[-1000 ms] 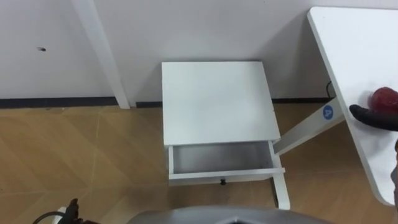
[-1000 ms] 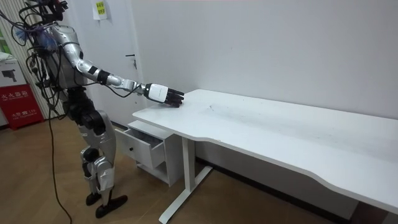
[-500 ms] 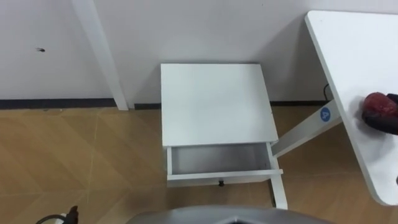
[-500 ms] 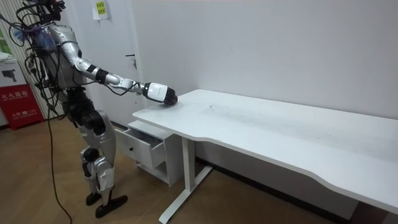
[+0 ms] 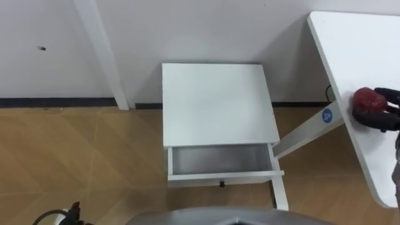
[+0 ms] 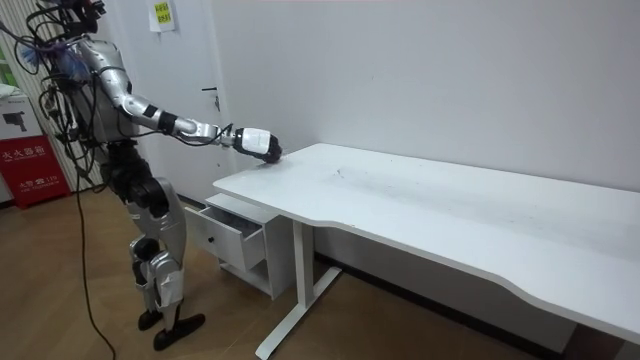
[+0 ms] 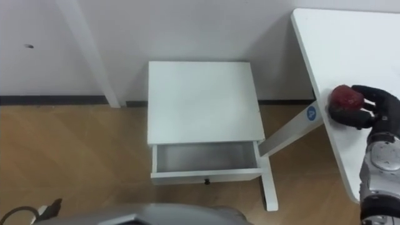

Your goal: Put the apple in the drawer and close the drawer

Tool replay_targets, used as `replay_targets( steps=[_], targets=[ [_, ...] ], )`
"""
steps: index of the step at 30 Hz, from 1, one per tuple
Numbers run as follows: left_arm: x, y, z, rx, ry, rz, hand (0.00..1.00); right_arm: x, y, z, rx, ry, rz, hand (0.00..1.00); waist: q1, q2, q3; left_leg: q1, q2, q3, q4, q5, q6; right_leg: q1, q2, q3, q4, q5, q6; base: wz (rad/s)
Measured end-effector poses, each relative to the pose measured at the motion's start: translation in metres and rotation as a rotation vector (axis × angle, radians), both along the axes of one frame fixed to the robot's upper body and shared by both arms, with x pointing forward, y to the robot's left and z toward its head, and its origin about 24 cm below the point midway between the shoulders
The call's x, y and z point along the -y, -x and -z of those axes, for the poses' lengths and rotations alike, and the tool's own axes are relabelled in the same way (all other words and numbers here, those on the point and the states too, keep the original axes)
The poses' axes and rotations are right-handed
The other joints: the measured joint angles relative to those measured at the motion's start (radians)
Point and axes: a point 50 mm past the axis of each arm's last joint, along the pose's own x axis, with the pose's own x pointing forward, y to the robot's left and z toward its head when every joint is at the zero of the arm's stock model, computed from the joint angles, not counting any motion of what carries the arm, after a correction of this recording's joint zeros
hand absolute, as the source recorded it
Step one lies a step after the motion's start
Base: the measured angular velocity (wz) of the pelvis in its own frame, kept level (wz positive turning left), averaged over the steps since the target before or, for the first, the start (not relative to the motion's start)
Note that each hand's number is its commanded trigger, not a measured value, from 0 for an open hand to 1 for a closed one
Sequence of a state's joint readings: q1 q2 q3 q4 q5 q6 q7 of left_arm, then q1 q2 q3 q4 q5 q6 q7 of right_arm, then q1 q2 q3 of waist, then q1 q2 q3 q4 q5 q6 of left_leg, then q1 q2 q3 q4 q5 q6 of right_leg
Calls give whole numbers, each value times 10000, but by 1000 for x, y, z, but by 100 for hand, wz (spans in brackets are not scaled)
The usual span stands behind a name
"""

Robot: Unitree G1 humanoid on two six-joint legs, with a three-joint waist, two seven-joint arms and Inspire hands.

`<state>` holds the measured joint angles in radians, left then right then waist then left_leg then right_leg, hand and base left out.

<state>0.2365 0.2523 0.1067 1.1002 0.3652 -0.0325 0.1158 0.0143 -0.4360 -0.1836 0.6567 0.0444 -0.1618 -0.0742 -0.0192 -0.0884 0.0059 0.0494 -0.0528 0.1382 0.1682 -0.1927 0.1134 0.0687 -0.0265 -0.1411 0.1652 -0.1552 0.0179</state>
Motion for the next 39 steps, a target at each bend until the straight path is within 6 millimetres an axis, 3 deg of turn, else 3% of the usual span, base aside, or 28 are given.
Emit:
replay_targets(
  steps=[4,5,9,18,21,31,39],
  targets=[
    [6,-7,1,91,122,375,0,-36,-13,3,-196,173,-1978,100,184,141,58,-92,6,-48,26,2,-5,-63,-45,-41,10,2,-3,4],
    [8,-9,2,139,160,380,0,-49,-14,6,-317,150,-2455,100,262,159,-6,-166,8,-53,32,3,-6,-165,-63,-83,20,2,-3,5],
    [12,-16,2,260,157,715,0,-84,-18,11,-668,211,-4218,100,522,415,-57,-237,-2,-136,47,3,-5,-152,-90,-269,17,1,-2,9],
    [23,-25,3,551,304,1210,0,-122,-15,13,-845,-416,-6097,100,585,362,-57,-217,-38,-378,50,5,-8,23,-107,-416,-157,1,0,8],
    [26,-29,3,599,364,1406,0,-128,-14,16,-1054,-258,-6426,100,632,455,3,-233,-38,-374,34,5,-9,-3,-104,-416,-146,0,0,-1],
    [27,-27,4,405,374,1413,0,-140,-7,29,-1971,140,-6989,100,570,431,-23,-439,-57,-509,120,14,-24,-133,-93,-383,-143,1,-1,5],
    [28,-32,4,420,479,1480,0,-136,14,51,-3230,-227,-6842,100,649,488,12,-498,-72,-562,119,14,-23,-174,-106,-471,-149,0,-1,1]
  ],
)
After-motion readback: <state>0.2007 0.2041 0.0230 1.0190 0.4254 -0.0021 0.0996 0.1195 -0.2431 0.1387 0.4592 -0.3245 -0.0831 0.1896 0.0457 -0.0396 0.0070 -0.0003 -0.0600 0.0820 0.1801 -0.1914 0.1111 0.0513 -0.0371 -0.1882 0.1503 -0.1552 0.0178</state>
